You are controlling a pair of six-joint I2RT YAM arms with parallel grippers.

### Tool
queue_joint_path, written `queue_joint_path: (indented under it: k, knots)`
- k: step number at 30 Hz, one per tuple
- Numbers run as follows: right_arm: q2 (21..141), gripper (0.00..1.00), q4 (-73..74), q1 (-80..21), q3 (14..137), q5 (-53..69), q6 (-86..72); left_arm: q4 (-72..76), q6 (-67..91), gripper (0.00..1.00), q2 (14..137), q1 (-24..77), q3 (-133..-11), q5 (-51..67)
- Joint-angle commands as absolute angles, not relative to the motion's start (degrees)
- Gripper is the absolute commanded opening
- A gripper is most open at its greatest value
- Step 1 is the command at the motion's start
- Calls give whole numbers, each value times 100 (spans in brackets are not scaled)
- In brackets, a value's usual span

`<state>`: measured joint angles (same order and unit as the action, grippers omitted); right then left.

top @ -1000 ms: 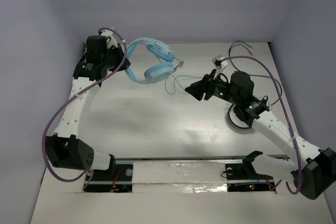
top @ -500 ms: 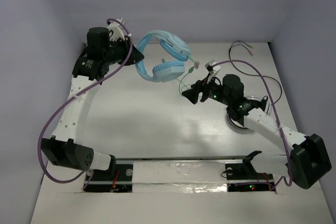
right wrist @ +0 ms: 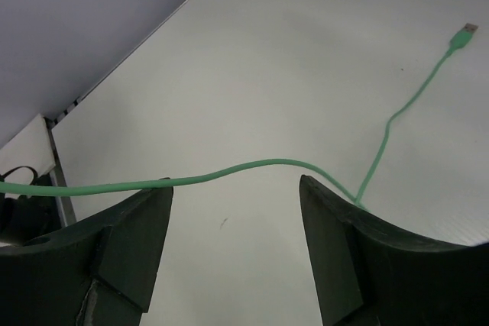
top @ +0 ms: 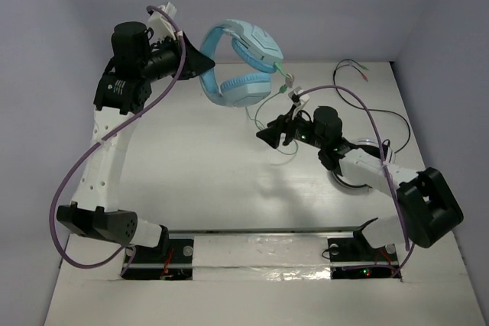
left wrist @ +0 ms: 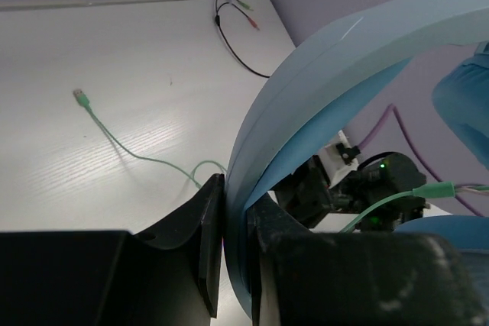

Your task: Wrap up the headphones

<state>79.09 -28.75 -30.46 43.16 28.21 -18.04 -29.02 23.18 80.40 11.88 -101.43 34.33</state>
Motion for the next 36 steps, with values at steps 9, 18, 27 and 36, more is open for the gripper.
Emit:
queue_joint_path:
  k: [9,18,27,36]
  knots:
    - [8674,73,-4096,-3041,4939,2619,-1828,-2153,3252,0,7620,1169,-10582,4157]
    - [9088,66,-4289,-3041,5115,2742,-1872,-2041,3497,0,7497,1169,-10837,4165]
    - [9421,13,-4737,-3041,5177,2961,-2302,-1330,4023,0,7383,1169,-10495,4341]
    - [8421,0,-4116,-3269,4570,2234,-3006,-82,4614,0,7216,1169,-8721,3282]
